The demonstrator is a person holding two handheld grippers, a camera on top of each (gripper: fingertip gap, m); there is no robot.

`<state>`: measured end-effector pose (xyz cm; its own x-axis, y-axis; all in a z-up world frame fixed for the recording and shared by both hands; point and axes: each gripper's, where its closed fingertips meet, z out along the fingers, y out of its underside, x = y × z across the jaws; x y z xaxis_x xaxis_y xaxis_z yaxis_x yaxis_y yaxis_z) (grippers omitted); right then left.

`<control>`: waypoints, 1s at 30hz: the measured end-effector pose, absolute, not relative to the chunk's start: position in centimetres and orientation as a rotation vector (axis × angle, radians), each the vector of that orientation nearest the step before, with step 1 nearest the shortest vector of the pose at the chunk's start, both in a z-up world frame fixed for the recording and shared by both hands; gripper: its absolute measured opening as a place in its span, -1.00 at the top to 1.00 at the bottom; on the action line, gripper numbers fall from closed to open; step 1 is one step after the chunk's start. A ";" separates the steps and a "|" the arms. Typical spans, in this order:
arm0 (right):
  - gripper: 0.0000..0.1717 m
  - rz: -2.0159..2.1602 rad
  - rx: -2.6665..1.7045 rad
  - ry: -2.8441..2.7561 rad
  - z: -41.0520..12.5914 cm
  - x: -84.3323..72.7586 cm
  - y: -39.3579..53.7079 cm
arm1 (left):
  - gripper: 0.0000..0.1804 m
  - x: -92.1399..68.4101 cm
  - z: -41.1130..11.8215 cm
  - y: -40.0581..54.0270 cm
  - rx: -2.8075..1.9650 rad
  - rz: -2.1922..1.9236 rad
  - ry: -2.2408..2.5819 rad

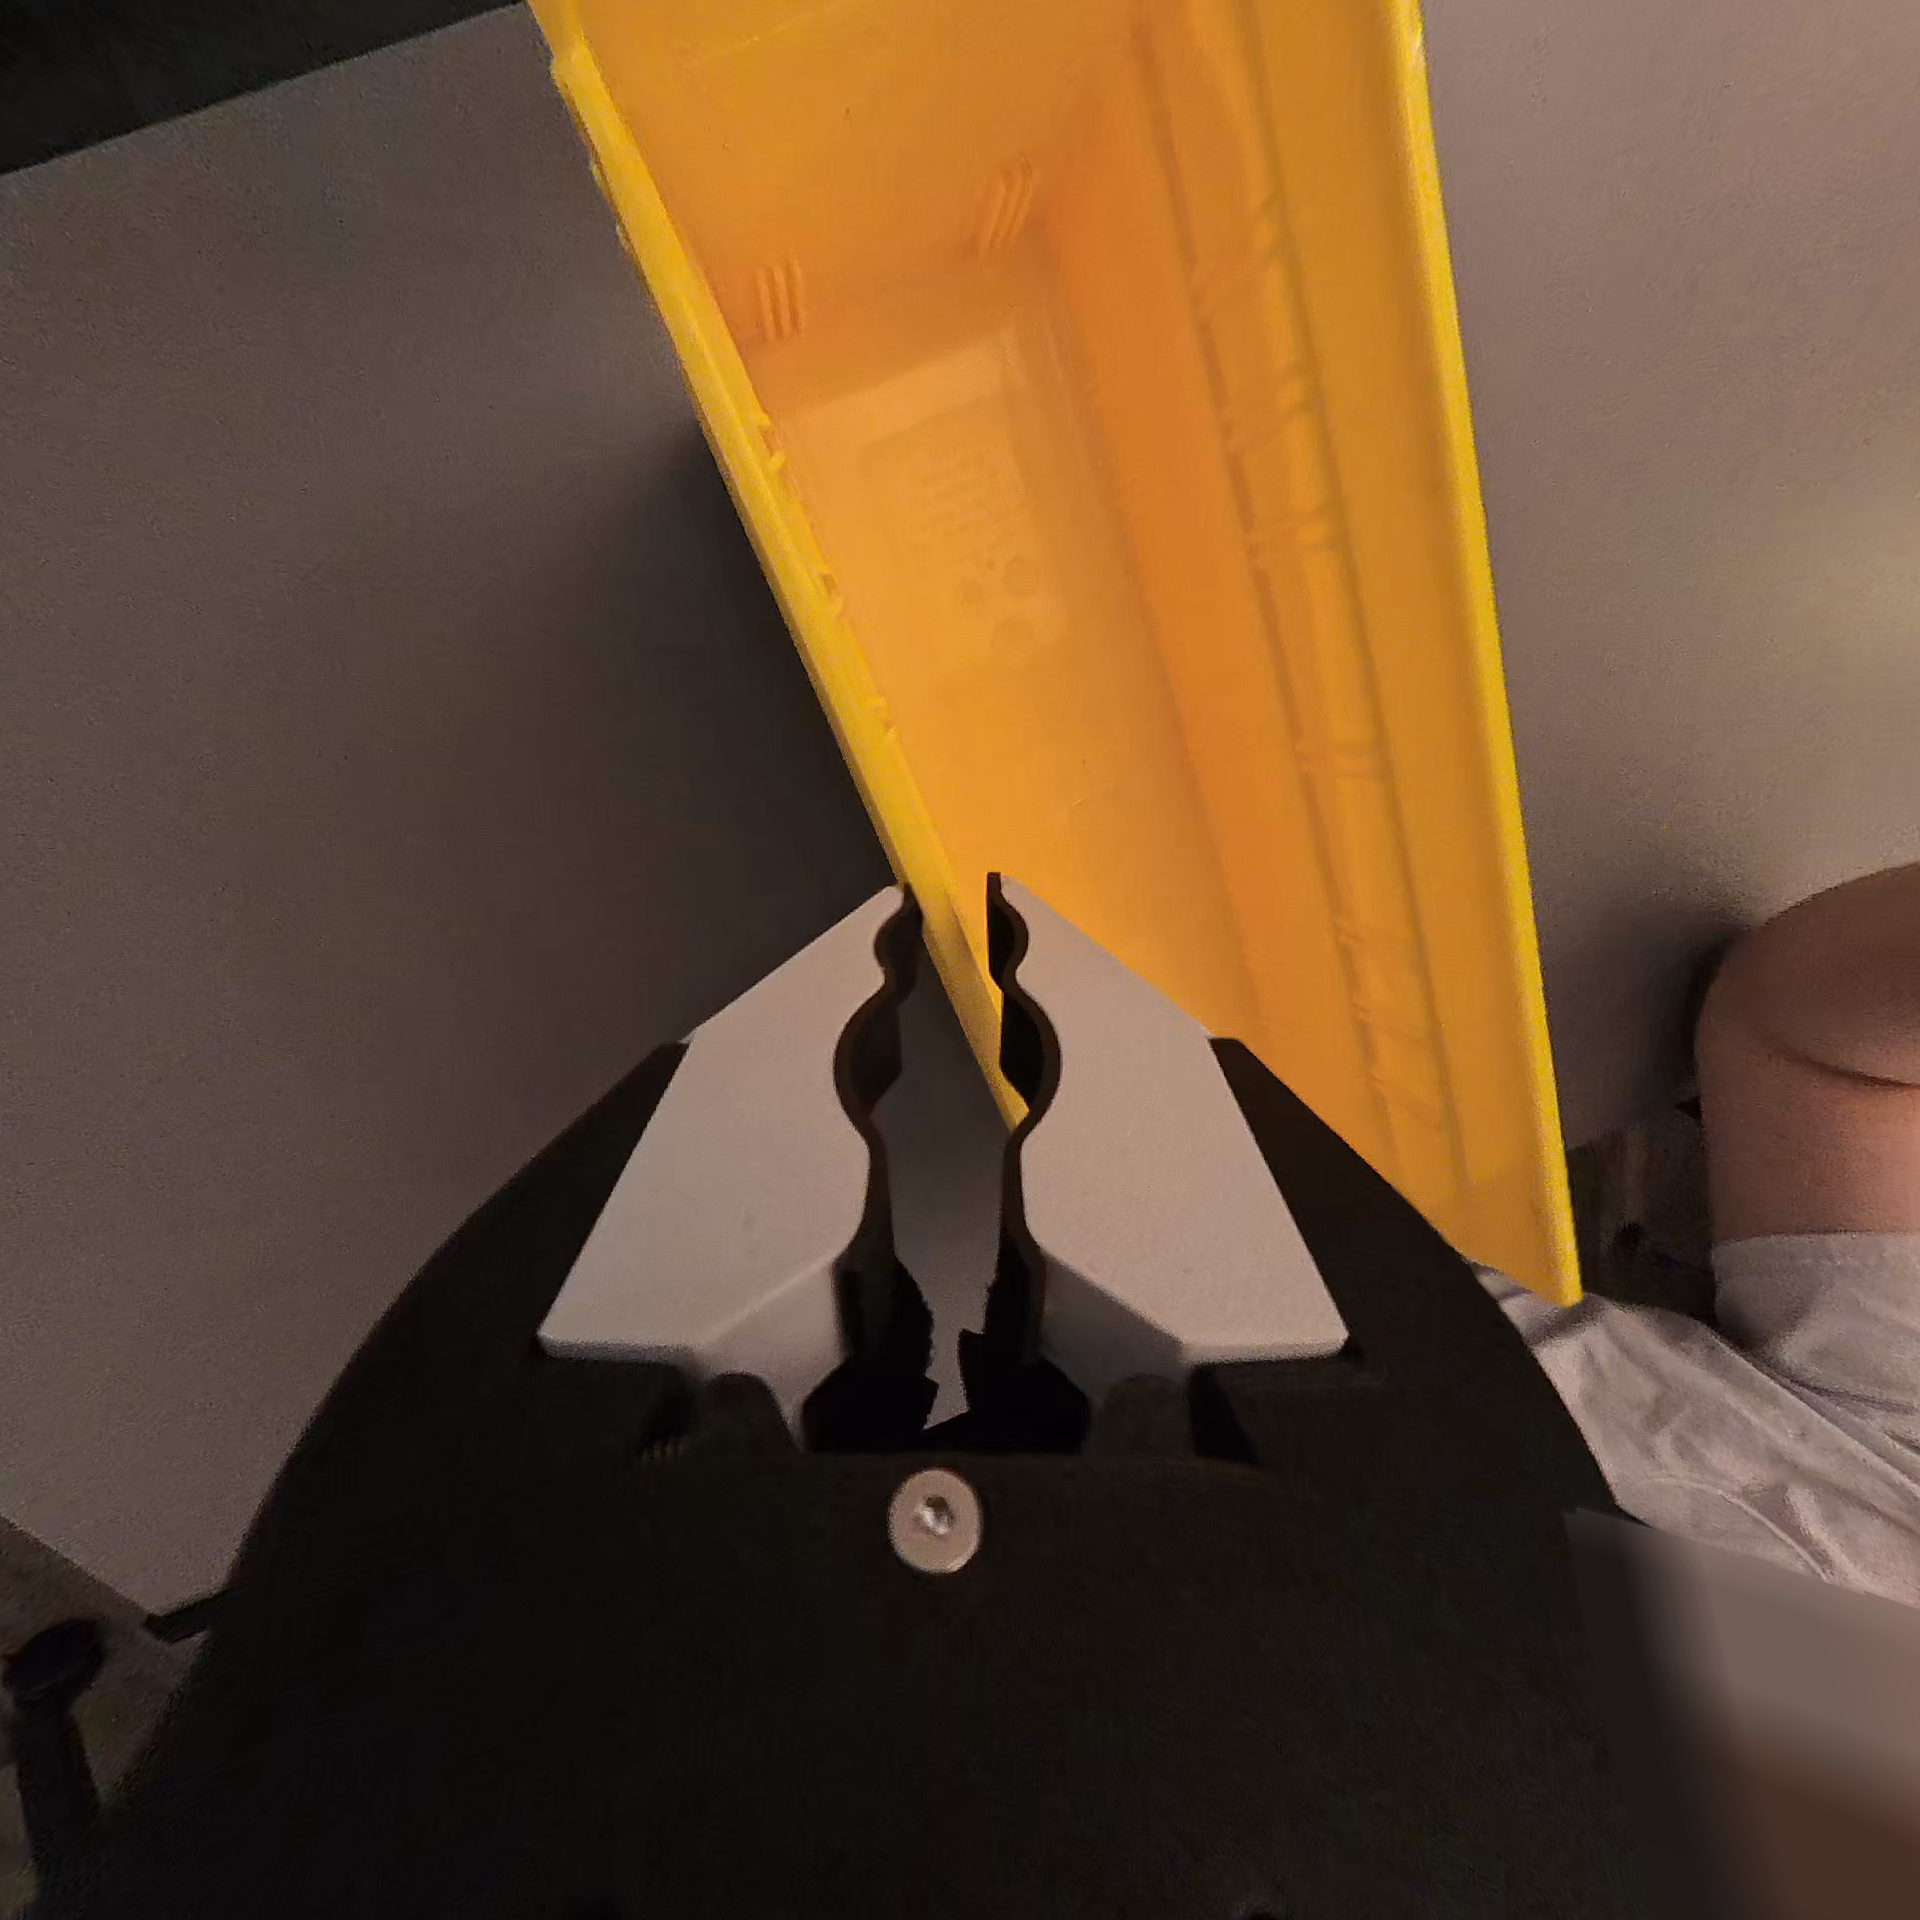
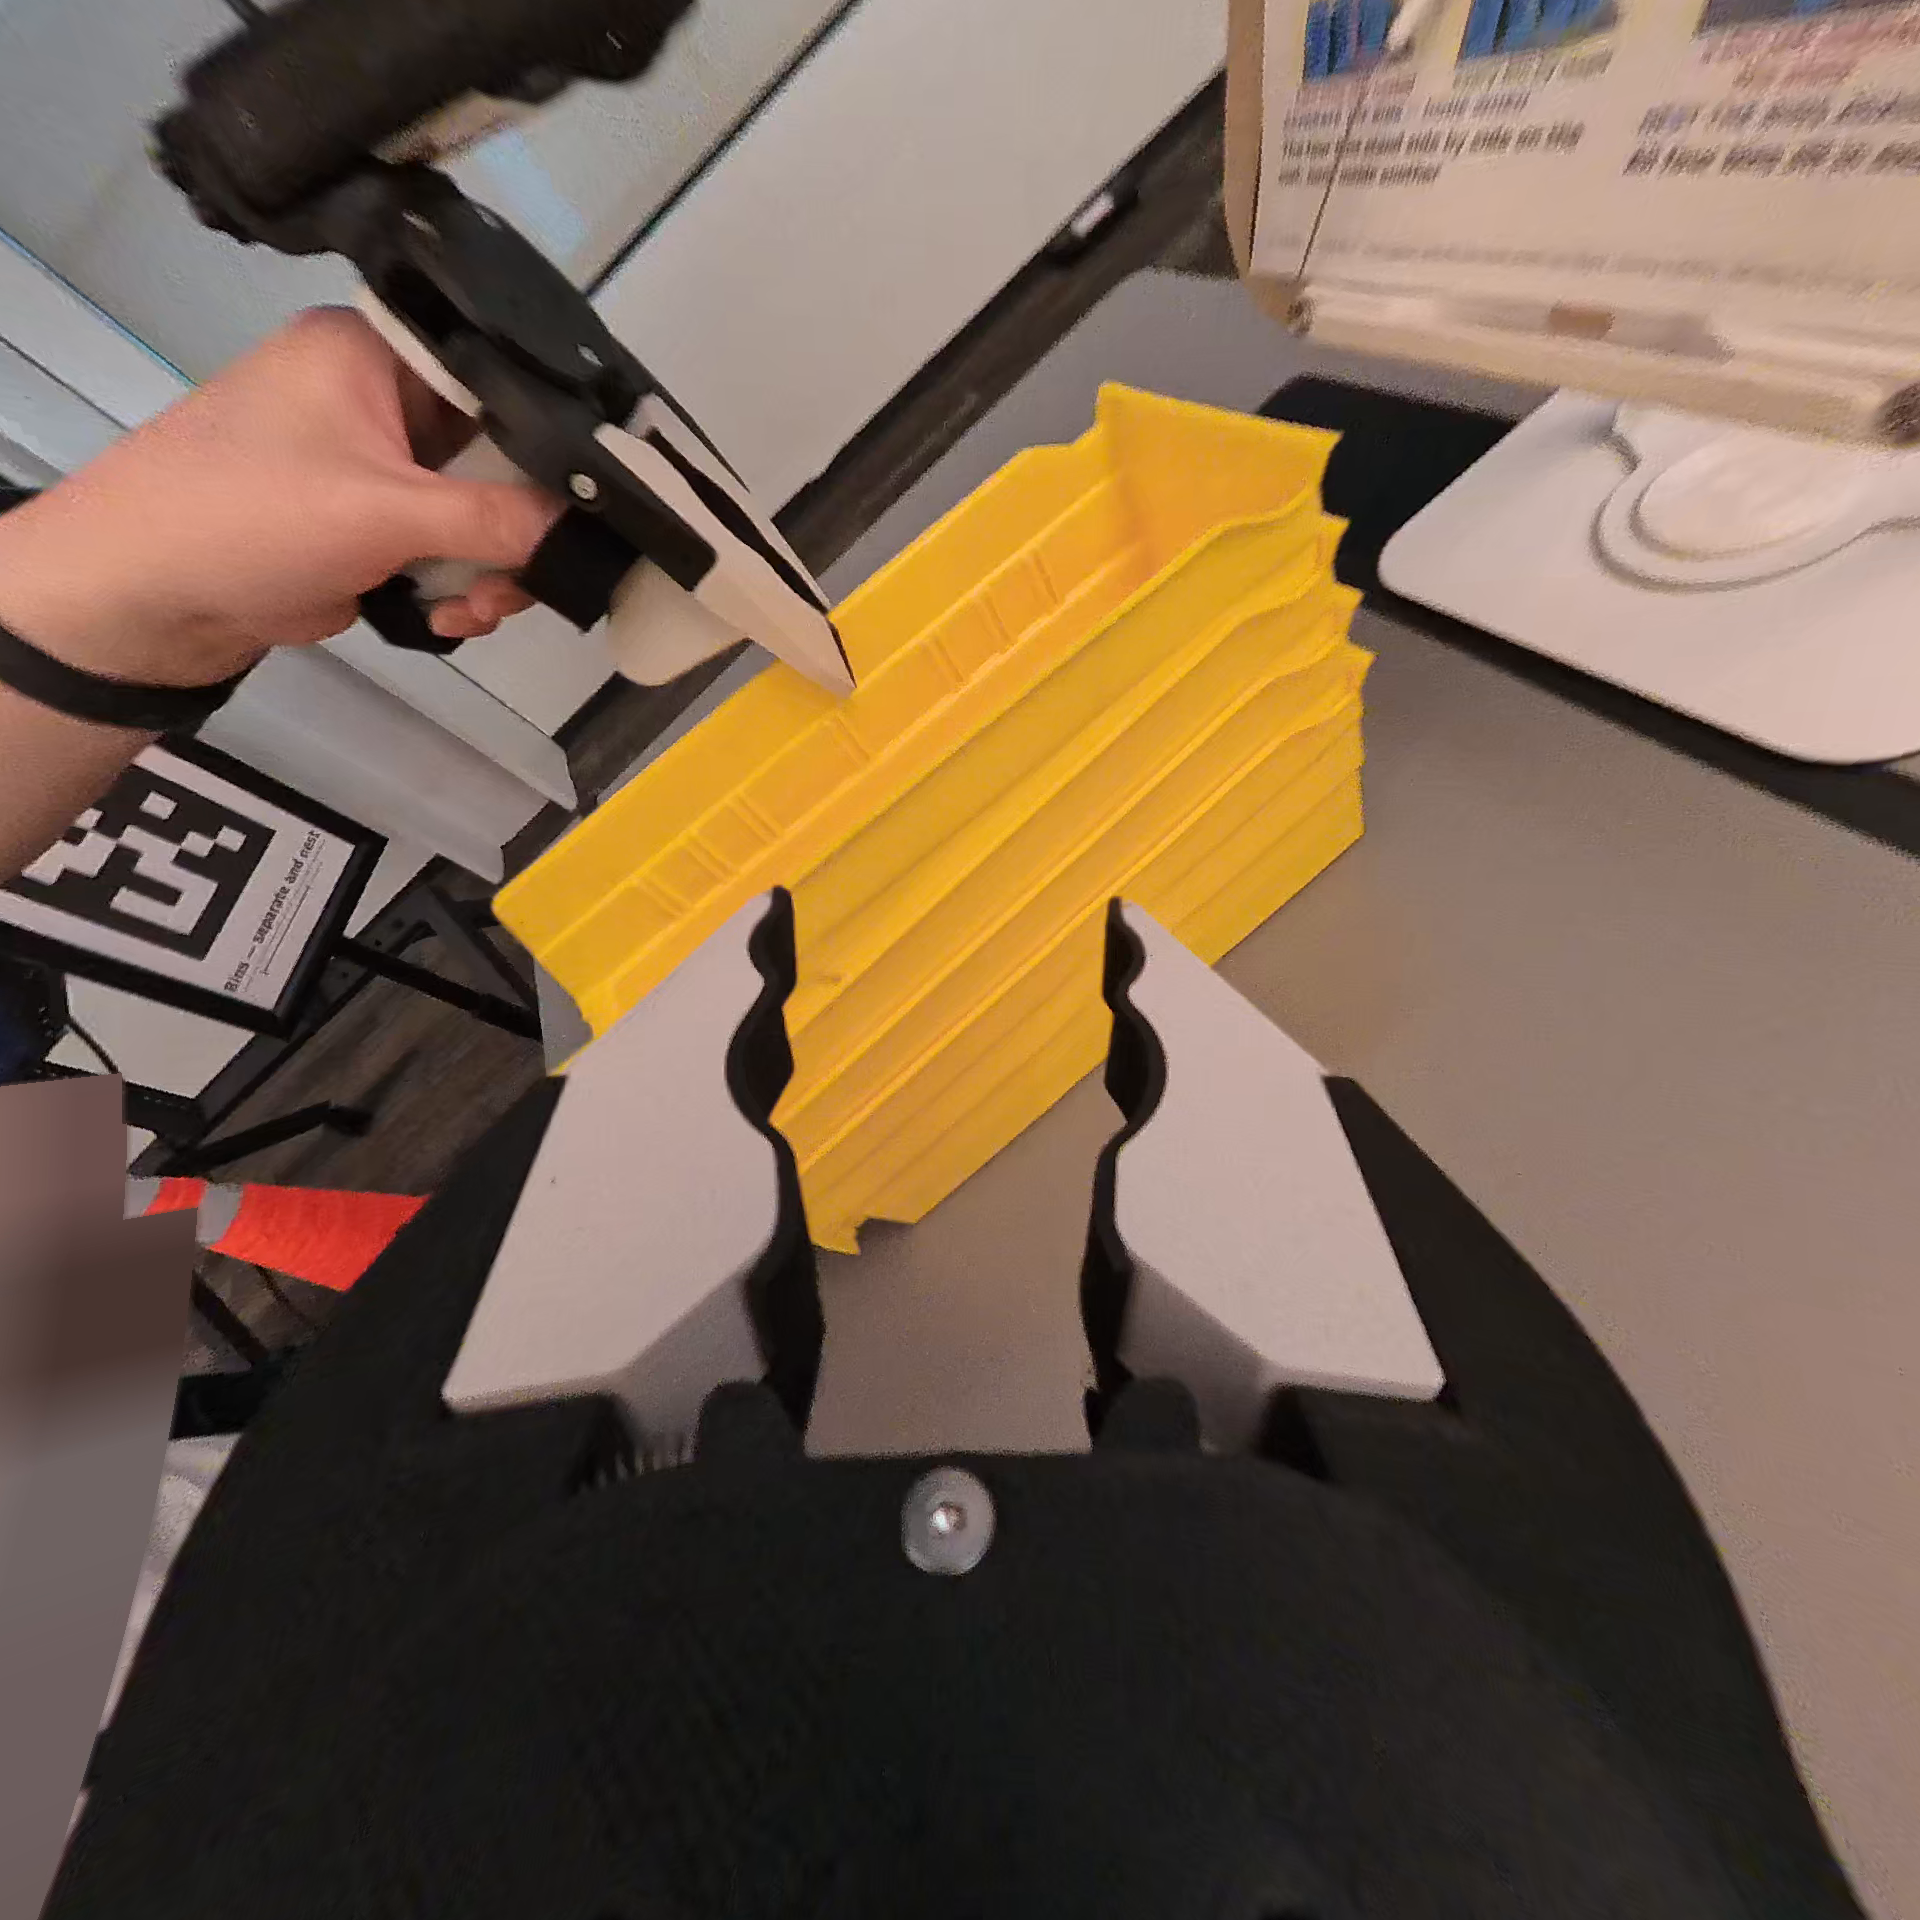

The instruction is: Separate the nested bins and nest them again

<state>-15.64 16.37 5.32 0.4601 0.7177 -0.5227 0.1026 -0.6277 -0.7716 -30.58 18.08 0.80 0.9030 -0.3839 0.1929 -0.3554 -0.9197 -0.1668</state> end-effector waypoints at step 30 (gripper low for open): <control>0.91 0.429 -2.685 -0.583 2.5 -22.1 18.8 | 0.91 -30.6 3.4 19.5 -2.717 -0.195 0.836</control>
<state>-22.07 18.82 2.47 0.8687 0.4465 -0.2144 0.3374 -0.8503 -0.4038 -30.58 19.50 3.41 0.8225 -0.5672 0.0431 -0.5278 -0.7892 -0.3141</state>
